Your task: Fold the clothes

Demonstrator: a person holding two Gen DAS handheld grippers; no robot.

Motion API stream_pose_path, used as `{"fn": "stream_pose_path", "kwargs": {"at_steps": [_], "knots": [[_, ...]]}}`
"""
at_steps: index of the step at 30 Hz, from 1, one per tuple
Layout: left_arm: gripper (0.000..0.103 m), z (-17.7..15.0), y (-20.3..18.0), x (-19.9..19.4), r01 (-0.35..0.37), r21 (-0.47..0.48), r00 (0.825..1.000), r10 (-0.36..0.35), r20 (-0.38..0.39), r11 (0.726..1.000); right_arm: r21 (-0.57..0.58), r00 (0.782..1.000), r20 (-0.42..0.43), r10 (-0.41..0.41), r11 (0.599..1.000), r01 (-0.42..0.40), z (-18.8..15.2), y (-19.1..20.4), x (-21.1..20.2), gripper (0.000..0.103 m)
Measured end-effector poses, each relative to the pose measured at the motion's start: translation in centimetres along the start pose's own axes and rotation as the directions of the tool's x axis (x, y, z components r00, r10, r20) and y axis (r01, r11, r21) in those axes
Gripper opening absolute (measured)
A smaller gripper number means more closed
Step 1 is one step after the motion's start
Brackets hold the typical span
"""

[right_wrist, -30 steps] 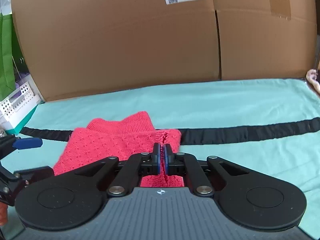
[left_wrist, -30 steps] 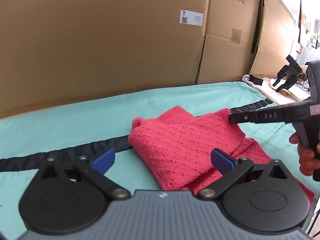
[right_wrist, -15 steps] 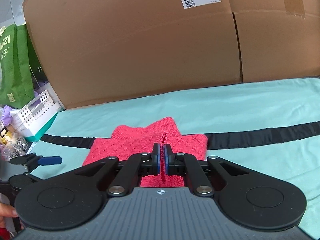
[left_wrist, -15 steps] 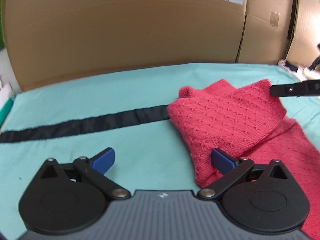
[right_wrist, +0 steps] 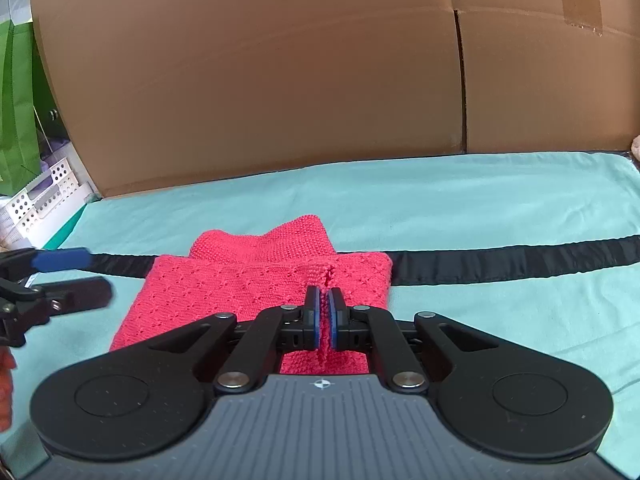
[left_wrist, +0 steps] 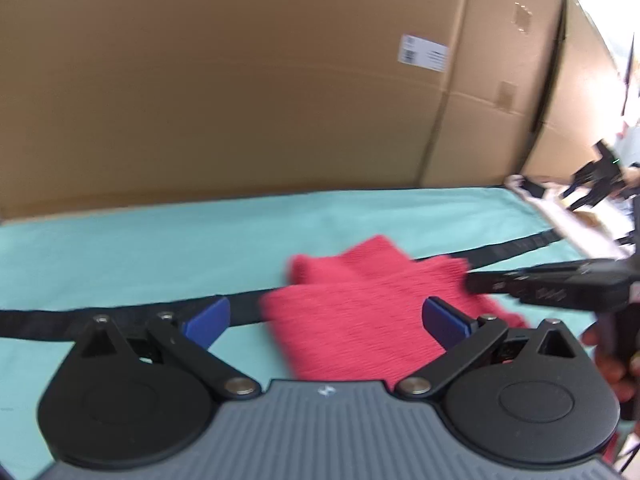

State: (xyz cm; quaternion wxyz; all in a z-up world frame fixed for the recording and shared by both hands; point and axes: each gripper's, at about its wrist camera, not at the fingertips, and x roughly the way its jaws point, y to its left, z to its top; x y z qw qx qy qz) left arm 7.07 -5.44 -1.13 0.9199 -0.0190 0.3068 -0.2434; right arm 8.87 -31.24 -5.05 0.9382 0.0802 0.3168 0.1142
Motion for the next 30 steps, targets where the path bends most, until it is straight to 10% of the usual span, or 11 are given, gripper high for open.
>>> {"fn": "stream_pose_path", "kwargs": {"at_steps": [14, 20, 23, 30], "knots": [[0.102, -2.6, -0.6, 4.4, -0.053, -0.027, 0.993, 0.049, -0.108, 0.998, 0.02, 1.0, -0.009, 0.009, 1.0, -0.009, 0.1, -1.2, 1.6, 0.007], [0.102, -2.7, -0.4, 4.2, -0.058, -0.012, 0.993, 0.057, -0.108, 0.998, 0.066, 0.997, -0.029, 0.069, 0.996, -0.067, 0.1, -2.0, 2.4, 0.025], [0.102, -2.6, -0.4, 4.0, -0.07, -0.013, 0.993, 0.068, -0.101, 0.997, 0.028, 0.998, -0.009, 0.061, 0.998, -0.06, 0.2, -1.2, 2.2, 0.006], [0.102, -2.6, -0.2, 4.4, -0.118, -0.007, 0.989, 0.117, -0.096, 0.993, -0.025, 0.999, 0.03, 0.023, 0.999, -0.022, 1.0, 0.0, 3.0, 0.007]]}}
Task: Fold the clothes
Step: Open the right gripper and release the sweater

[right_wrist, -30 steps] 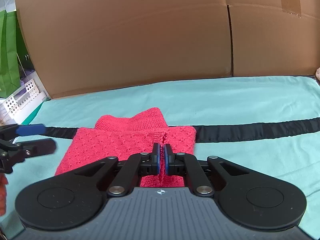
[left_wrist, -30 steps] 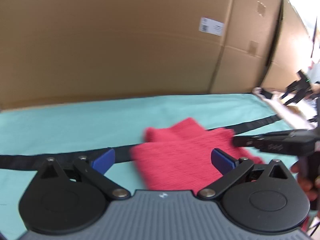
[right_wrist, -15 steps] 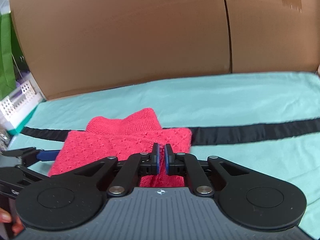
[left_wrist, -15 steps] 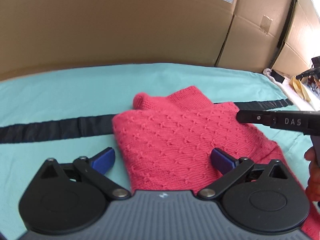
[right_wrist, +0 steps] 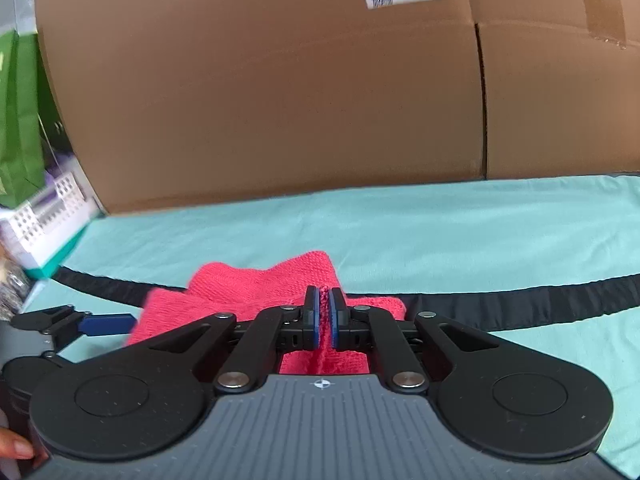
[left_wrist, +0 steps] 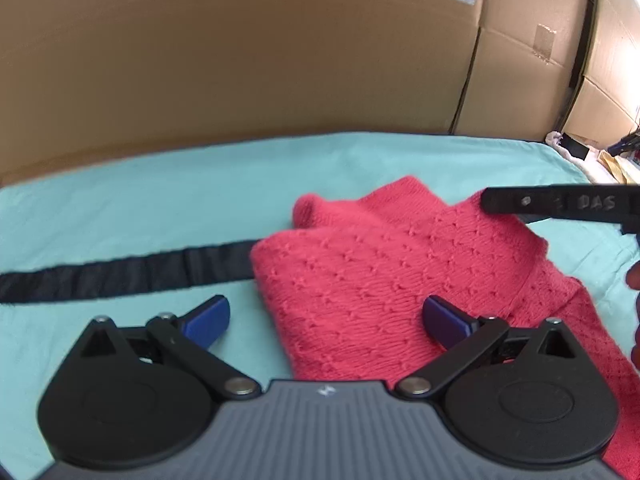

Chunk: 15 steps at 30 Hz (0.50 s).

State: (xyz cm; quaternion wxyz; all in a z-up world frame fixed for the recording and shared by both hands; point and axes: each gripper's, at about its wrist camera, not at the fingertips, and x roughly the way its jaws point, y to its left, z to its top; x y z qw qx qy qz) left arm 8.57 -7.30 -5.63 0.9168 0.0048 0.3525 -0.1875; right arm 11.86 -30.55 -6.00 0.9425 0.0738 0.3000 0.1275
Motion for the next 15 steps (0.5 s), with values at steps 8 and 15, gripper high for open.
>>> {"fn": "stream_pose_path", "kwargs": {"at_steps": [8, 15], "knots": [[0.102, 1.6, -0.6, -1.0, -0.019, 0.027, 0.999, 0.018, 0.052, 0.999, -0.008, 0.998, 0.049, -0.043, 0.999, 0.043, -0.1, 0.0, -2.8, 0.023], [0.102, 2.2, -1.0, 2.1, -0.079, 0.064, 0.997, 0.077, 0.033, 0.995, -0.126, 0.999, -0.037, -0.021, 0.992, 0.016, -1.4, 2.1, 0.6, 0.019]]}}
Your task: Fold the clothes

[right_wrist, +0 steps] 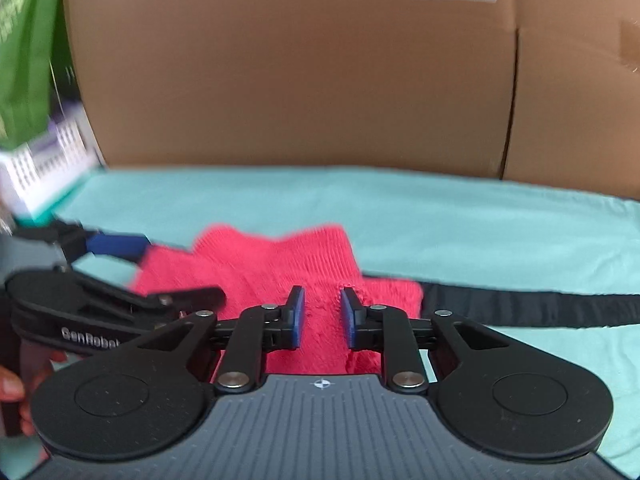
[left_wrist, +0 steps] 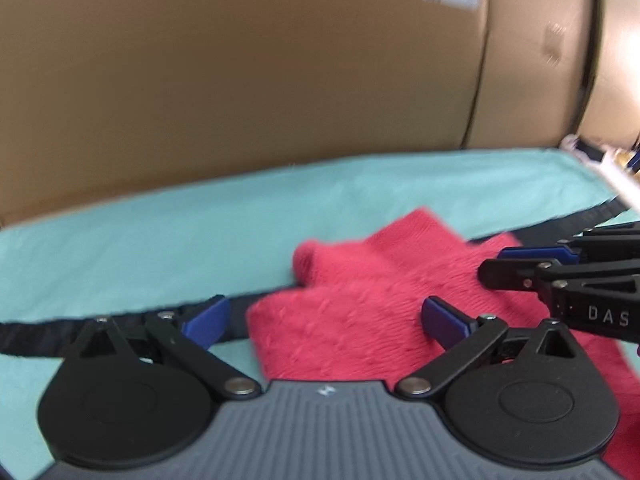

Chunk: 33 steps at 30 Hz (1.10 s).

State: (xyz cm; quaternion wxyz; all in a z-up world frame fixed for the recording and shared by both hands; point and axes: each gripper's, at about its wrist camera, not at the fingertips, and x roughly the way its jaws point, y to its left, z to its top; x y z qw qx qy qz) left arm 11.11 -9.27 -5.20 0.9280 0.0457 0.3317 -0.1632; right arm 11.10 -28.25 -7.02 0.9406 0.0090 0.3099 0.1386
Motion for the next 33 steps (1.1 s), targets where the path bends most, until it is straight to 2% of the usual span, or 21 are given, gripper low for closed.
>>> {"fn": "stream_pose_path", "kwargs": {"at_steps": [2, 4, 5, 7, 10, 13, 15, 16, 17, 20, 21, 24, 27, 28, 29, 31, 33], "knots": [[0.102, -0.4, 0.5, -0.4, -0.001, -0.007, 1.0, 0.001, 0.004, 1.0, 0.002, 1.0, 0.005, -0.008, 1.0, 0.008, -0.2, -0.7, -0.2, 0.016], [0.102, -0.7, 1.0, -0.8, -0.002, -0.013, 1.0, 0.002, 0.009, 1.0, -0.026, 0.996, 0.003, -0.091, 0.995, 0.091, -0.4, -1.3, -0.3, 0.018], [0.102, -0.9, 1.3, -1.0, -0.003, -0.017, 1.0, 0.003, 0.011, 1.0, -0.019, 0.996, 0.002, -0.09, 0.996, 0.09, -0.5, -1.8, -0.4, 0.018], [0.102, -0.9, 1.9, -1.7, 0.008, -0.033, 1.0, -0.007, 0.025, 0.999, 0.023, 0.998, 0.028, -0.063, 0.998, 0.062, -0.3, -2.5, -1.4, 0.018], [0.102, 0.1, 2.2, -1.9, -0.003, -0.057, 0.998, 0.006, 0.055, 0.998, 0.023, 0.995, 0.101, 0.014, 1.0, -0.017, 0.4, -1.6, -2.4, 0.018], [0.102, 0.8, 2.1, -0.5, -0.059, -0.044, 0.997, 0.061, 0.04, 0.997, -0.015, 0.996, 0.063, 0.07, 0.997, -0.069, 0.9, 0.2, -0.2, 0.017], [0.102, 0.6, 2.5, 0.6, -0.075, -0.052, 0.997, 0.076, 0.015, 0.996, -0.01, 0.997, 0.021, 0.073, 0.997, -0.073, 0.9, 0.5, 1.6, 0.016], [0.102, 0.5, 2.9, 0.7, -0.067, -0.074, 0.998, 0.068, 0.011, 0.995, -0.011, 0.998, 0.022, 0.066, 0.998, -0.066, 0.8, 0.3, 2.0, 0.012], [0.102, 0.3, 3.2, 0.5, -0.071, -0.078, 0.997, 0.073, 0.012, 0.994, -0.015, 0.998, 0.025, 0.051, 0.999, -0.05, 0.7, 0.1, 1.8, 0.012], [0.102, -0.2, 3.9, -0.3, -0.086, -0.085, 0.996, 0.088, 0.021, 0.993, -0.034, 0.998, 0.023, -0.065, 0.997, 0.066, 0.5, -0.4, 1.5, 0.014], [0.102, -0.2, 4.4, -0.5, -0.08, -0.102, 0.996, 0.083, 0.022, 0.992, -0.02, 0.998, 0.027, -0.055, 0.998, 0.055, 0.5, -0.6, 1.2, 0.016], [0.102, -0.2, 4.8, -0.3, -0.09, -0.106, 0.996, 0.091, 0.01, 0.99, 0.025, 0.993, 0.093, 0.075, 0.997, -0.078, 0.9, -0.4, -0.9, 0.016], [0.102, -0.1, 4.6, 0.5, -0.117, -0.078, 0.993, 0.116, -0.012, 0.99, 0.01, 0.987, 0.045, 0.154, 0.988, -0.154, 1.0, 1.5, 0.2, 0.016], [0.102, -0.1, 4.9, 0.6, -0.112, -0.09, 0.994, 0.111, -0.016, 0.99, 0.003, 0.986, 0.022, 0.165, 0.986, -0.165, 0.9, 2.1, 0.9, 0.016], [0.102, -0.1, 5.1, 0.4, -0.11, -0.091, 0.994, 0.109, -0.017, 0.99, -0.007, 0.99, 0.01, 0.14, 0.99, -0.14, 0.6, 2.3, 1.6, 0.013], [0.102, -0.3, 5.5, 0.0, -0.112, -0.08, 0.994, 0.111, -0.018, 0.99, 0.022, 0.99, 0.019, 0.137, 0.99, -0.137, 0.4, 1.5, 1.6, 0.003], [0.102, -0.3, 5.7, -0.7, -0.119, -0.085, 0.993, 0.119, -0.01, 0.989, 0.035, 0.996, 0.026, 0.09, 0.995, -0.091, 0.5, 1.2, 0.6, 0.006]]}}
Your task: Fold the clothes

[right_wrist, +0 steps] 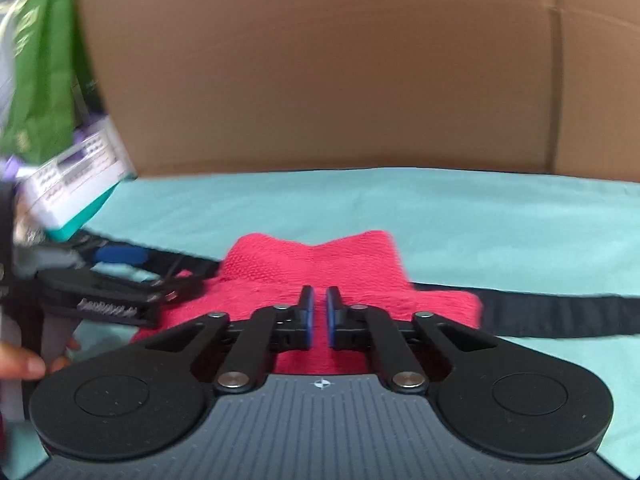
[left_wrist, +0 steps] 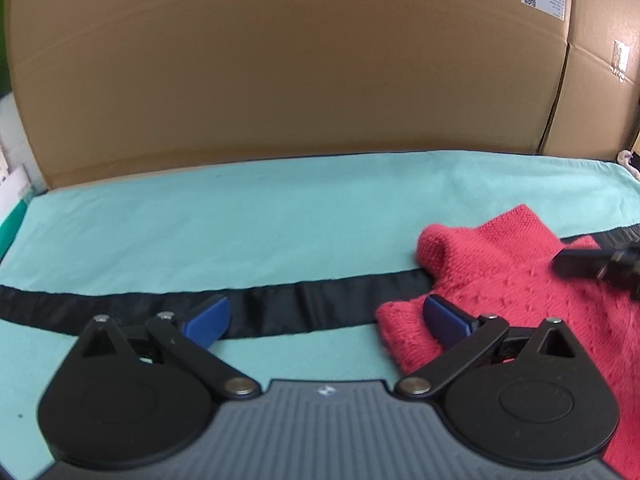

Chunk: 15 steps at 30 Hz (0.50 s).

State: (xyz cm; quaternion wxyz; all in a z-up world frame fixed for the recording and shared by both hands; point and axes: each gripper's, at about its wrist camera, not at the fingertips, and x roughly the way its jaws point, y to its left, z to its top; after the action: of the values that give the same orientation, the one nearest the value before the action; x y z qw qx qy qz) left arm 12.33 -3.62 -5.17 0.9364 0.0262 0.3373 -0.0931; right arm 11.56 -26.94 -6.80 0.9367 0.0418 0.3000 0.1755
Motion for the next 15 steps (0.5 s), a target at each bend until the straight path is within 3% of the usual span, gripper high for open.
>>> {"fn": "stream_pose_path", "kwargs": {"at_steps": [1, 4, 6, 10, 13, 15], "knots": [[0.102, 0.0, 0.1, -0.5, -0.002, -0.007, 1.0, 0.002, 0.013, 1.0, -0.01, 1.0, 0.011, -0.023, 1.0, 0.023, 0.0, 0.1, -0.7, 0.016], [0.102, 0.6, -1.0, -1.8, 0.045, -0.002, 0.998, -0.045, 0.054, 0.999, -0.056, 0.997, 0.015, 0.07, 0.996, -0.069, -0.7, 1.3, -2.3, 0.016], [0.102, 0.2, -2.5, -1.6, 0.04, 0.068, 0.998, -0.042, 0.036, 0.997, -0.089, 0.994, -0.016, 0.107, 0.99, -0.108, -1.2, 2.2, -2.7, 0.018], [0.102, -1.3, -1.8, -1.2, 0.06, 0.053, 0.998, -0.061, 0.018, 0.997, -0.106, 0.996, -0.048, 0.074, 0.991, -0.078, -2.3, 0.9, -3.3, 0.019], [0.102, -0.7, -1.2, -1.6, 0.064, 0.034, 0.998, -0.065, 0.013, 0.997, -0.096, 0.998, -0.051, 0.022, 0.995, -0.027, -1.8, 0.2, -4.0, 0.021], [0.102, 0.2, -0.9, -1.8, 0.104, -0.007, 0.994, -0.104, 0.025, 0.995, -0.055, 0.999, -0.024, 0.042, 0.998, -0.044, -0.9, -0.6, -4.3, 0.021]]}}
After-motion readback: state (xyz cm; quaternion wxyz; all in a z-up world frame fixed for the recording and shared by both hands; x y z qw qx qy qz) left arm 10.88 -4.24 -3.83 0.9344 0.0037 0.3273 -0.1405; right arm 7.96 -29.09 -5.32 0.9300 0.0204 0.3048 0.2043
